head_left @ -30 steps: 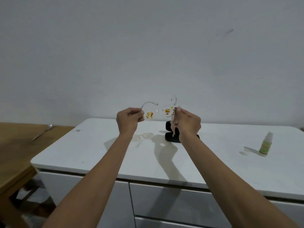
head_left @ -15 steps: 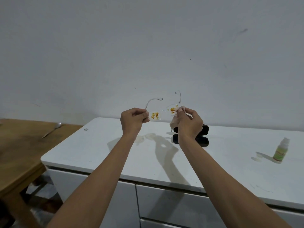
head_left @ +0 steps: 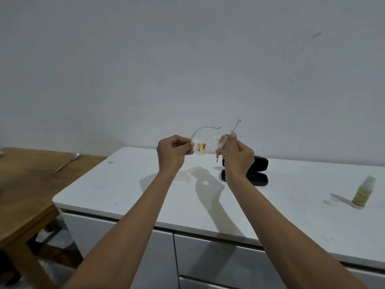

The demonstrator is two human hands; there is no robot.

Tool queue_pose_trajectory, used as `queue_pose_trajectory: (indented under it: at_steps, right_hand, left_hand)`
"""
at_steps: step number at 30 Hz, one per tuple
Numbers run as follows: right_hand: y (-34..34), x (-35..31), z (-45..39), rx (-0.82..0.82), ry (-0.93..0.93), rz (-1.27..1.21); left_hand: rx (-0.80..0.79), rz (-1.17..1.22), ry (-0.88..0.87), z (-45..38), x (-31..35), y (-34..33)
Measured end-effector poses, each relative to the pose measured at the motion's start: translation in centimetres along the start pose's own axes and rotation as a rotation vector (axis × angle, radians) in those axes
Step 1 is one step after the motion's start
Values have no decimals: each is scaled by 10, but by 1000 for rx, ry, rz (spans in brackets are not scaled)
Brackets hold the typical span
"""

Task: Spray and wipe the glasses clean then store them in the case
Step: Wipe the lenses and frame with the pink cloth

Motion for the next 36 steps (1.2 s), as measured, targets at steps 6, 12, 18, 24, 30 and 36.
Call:
queue_pose_trajectory:
  at_steps: [6,12,18,24,30,36]
  right_hand:
    - [2,9,-6,8,-28,-16]
    - [4,14,-12,103,-92,-134]
    - [-6,16,-22,73,-102,-148]
    - [-11,3,-22,-269,-50,69]
    - [1,-4,-25,-270,0,147]
    - [4,-7,-21,-2,33,-68]
  left_hand:
    - [-31,14,24,0,-1,-4]
    - [-52,16,6,5,-1,-12]
    - [3,57,17,11,-11,-17]
    - [43,120,87,8,-23,2]
    - [-59,89,75,1,-15,3]
    - [-112,97,15,3,2,-8]
Point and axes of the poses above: each hand's wrist, its own z-axis away from the middle knuckle, its own y-axis out of the back of the hand, x = y × z, the point moved 9 cm from there along -z, towards the middle knuckle, and after that the axes turned 3 degrees about z, right-handed, at the moved point
